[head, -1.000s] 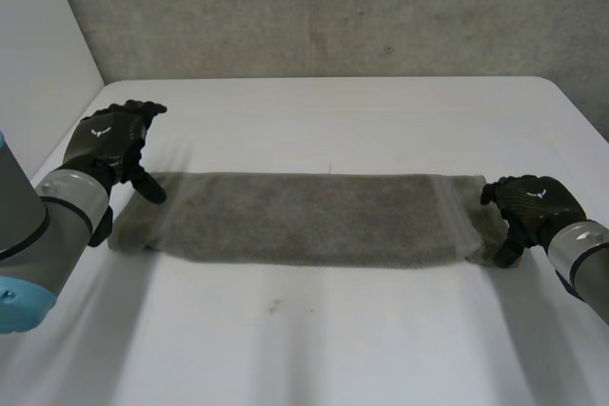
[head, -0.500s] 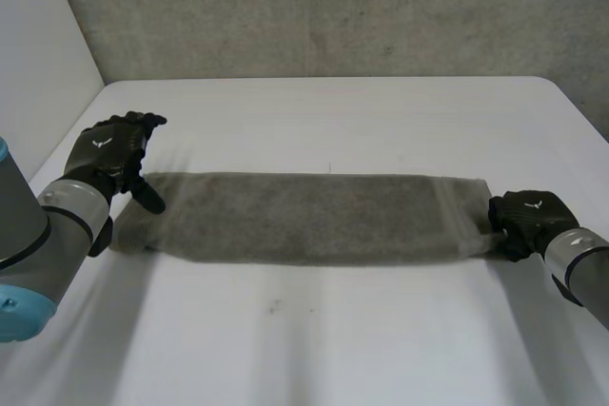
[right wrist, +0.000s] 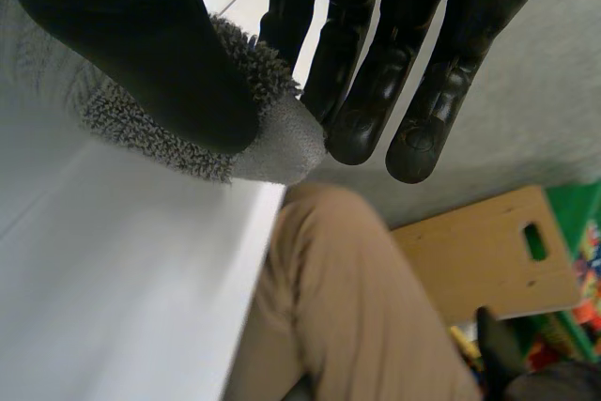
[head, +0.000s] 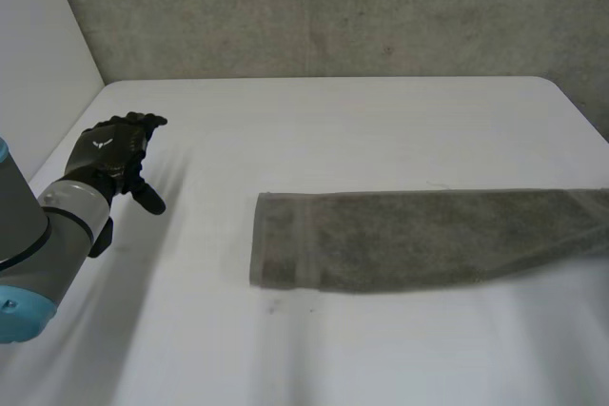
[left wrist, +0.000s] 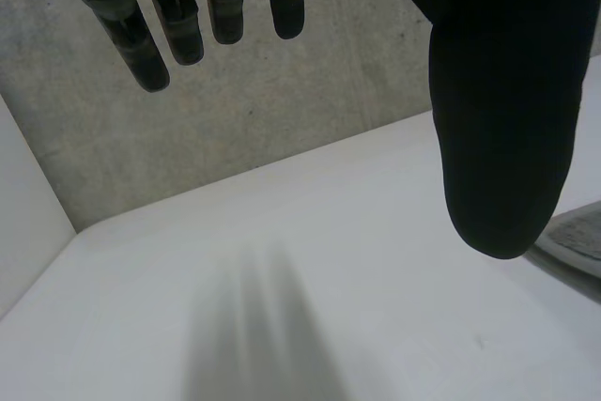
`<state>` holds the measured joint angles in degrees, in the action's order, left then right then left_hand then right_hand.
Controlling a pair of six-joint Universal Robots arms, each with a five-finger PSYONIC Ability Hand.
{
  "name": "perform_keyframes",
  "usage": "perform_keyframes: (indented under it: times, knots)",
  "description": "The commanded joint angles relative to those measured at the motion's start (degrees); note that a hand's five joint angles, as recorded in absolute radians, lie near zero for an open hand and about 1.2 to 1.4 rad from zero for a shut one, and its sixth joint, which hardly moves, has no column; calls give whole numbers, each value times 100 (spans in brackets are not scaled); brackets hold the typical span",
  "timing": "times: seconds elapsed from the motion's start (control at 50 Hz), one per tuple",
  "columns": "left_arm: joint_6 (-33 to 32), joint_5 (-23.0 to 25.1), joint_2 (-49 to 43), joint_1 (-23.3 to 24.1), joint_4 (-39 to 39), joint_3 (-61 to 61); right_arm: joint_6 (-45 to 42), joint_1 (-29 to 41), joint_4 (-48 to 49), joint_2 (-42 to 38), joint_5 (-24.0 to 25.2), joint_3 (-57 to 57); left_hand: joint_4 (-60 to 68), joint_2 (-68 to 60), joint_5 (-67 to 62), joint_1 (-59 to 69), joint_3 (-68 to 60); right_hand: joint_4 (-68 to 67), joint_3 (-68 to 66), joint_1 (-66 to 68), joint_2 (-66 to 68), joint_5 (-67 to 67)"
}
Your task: Fold the towel.
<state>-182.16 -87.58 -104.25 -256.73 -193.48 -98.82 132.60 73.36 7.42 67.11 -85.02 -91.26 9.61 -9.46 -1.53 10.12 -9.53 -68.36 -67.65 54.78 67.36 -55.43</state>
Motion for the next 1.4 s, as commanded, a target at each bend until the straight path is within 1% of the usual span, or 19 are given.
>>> perform_keyframes:
  times: [0.02, 0.1, 0.14, 0.16, 0.2, 0.22, 0.26, 0.36, 0.58, 0.64, 0.66, 0.68, 0.9, 1.08, 1.2, 1.32, 1.36, 1.38, 1.4]
  knots:
    - [-4, -5, 2, 8, 4, -23, 529, 1176, 14, 566, 29, 423, 39, -54, 153, -12, -47, -1164, -1235, 2522, 1264, -1457]
    - [-4, -13, 10, 26, 4, -32, 758, 1901, 23, 593, 38, 654, 39, -54, 153, -12, -47, -1164, -1235, 2522, 1264, -1457]
    - [-4, -13, 10, 35, 4, -32, 785, 2679, 66, 558, 46, 828, 39, -54, 153, -12, -47, -1164, -1235, 2522, 1264, -1457]
    - [-4, -22, 10, 44, -5, -32, 785, 2683, 67, 558, 47, 829, 39, -54, 153, -12, -47, -1164, -1235, 2522, 1264, -1457]
    - [-4, -22, 10, 52, 4, -32, 776, 3662, 93, 305, 47, 1074, 39, -54, 153, -12, -47, -1164, -1235, 2522, 1264, -1457]
    - [-13, -22, 10, 52, 4, -32, 776, 3668, 93, 303, 47, 1075, 39, -54, 153, -12, -47, -1164, -1235, 2522, 1264, -1457]
    - [-13, -31, 10, 61, 4, -32, 750, 4682, 75, -222, 55, 1381, 39, -54, 153, -12, -47, -1164, -1235, 2522, 1264, -1457]
    - [-13, -31, 10, 70, -5, -41, 732, 5739, 93, -960, 90, 1716, 39, -54, 153, -12, -47, -1164, -1235, 2522, 1264, -1457]
    - [-21, -31, -7, 105, -23, -111, 767, 6524, 14, -2017, 275, 1787, 39, -54, 153, -12, -47, -1164, -1235, 2522, 1264, -1457]
    - [-21, -22, -33, 114, -23, -120, 820, 6506, 5, -1947, 275, 1761, 39, -54, 153, -12, -47, 24, -46, 1334, 76, -269]
    - [-21, -22, -34, 114, -23, -120, 872, 6463, 14, -1808, 249, 1726, 39, -54, 153, -12, -47, 3421, 3351, -2063, -3321, 3128]
    - [-21, -22, -51, 140, -23, -120, 925, 6428, 14, -1580, 179, 1656, 39, -54, 153, -12, -47, 5836, 5765, -4478, -5736, 5543]
    - [31, -22, -25, 561, -14, 134, 2699, 5014, -109, 135, 283, 638, 39, -54, 153, -12, -47, 5836, 5765, -4478, -5736, 5543]
    - [14, -75, -787, 1545, -5, 854, 2622, 3362, -409, 795, 1126, -1075, 39, -54, 153, -12, -47, 5836, 5765, -4478, -5736, 5543]
    - [5, -101, -1396, 1872, 30, 1199, 2305, 2683, -100, 830, 1444, -1816, 39, -54, 153, -12, -47, 5087, 5017, -3729, -4987, 4794]
    - [5, -286, -1519, 1925, 39, 1234, 1910, 2384, 647, 637, 1549, -2247, 39, -54, 153, -12, -47, 2362, 2292, -1004, -2262, 2069]
    - [5, -303, -1510, 1925, 39, 1199, 1726, 2358, 953, 252, 1453, -2151, 39, -54, 153, -12, -47, 105, 35, 1253, -5, -188]
    - [14, -312, -1493, 1933, 39, 1164, 1725, 2358, 954, 250, 1453, -2150, 39, -54, 153, -12, -47, 91, 21, 1266, 9, -201]
    - [14, -312, -1484, 1925, 48, 1120, 1638, 2332, 1006, 137, 1418, -2063, 39, -54, 153, -12, -47, -1152, -1222, 2510, 1252, -1445]
